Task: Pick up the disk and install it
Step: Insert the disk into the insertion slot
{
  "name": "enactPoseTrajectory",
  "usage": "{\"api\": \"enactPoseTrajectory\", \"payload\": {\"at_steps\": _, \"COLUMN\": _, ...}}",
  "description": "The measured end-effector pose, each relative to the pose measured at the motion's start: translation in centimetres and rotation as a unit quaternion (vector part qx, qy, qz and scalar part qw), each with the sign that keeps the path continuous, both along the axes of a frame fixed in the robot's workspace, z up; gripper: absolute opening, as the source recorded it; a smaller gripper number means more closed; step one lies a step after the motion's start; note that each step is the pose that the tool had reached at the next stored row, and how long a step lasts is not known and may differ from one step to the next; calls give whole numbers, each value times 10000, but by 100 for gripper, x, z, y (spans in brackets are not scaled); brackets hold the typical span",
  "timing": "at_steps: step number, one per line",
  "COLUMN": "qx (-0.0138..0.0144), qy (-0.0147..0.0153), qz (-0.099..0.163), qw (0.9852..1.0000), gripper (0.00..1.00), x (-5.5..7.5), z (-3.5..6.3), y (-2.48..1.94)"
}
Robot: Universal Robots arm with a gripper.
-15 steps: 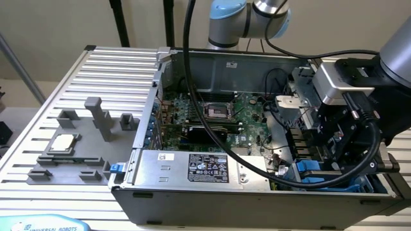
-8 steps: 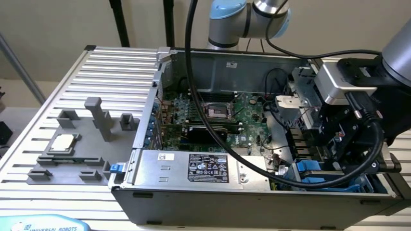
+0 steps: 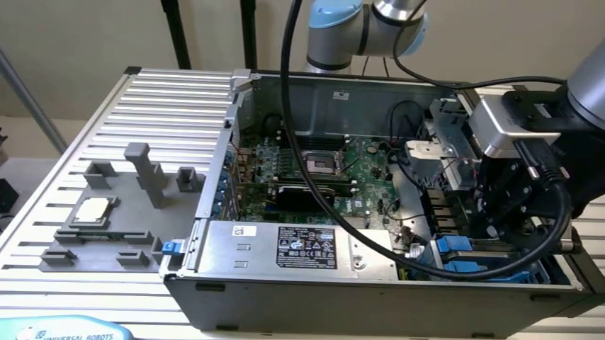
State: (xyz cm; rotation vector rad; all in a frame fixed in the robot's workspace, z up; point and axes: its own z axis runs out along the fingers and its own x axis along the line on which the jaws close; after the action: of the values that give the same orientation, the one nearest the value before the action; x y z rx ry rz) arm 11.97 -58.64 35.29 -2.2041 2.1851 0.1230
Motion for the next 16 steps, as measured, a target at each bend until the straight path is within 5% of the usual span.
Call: {"api": "enactPoseTrajectory", "payload": {"at_steps": 16, "qx": 0, "qy": 0, "qz": 6, "qw": 10000, "gripper": 18, "x": 103, "z": -213, "y": 0}}
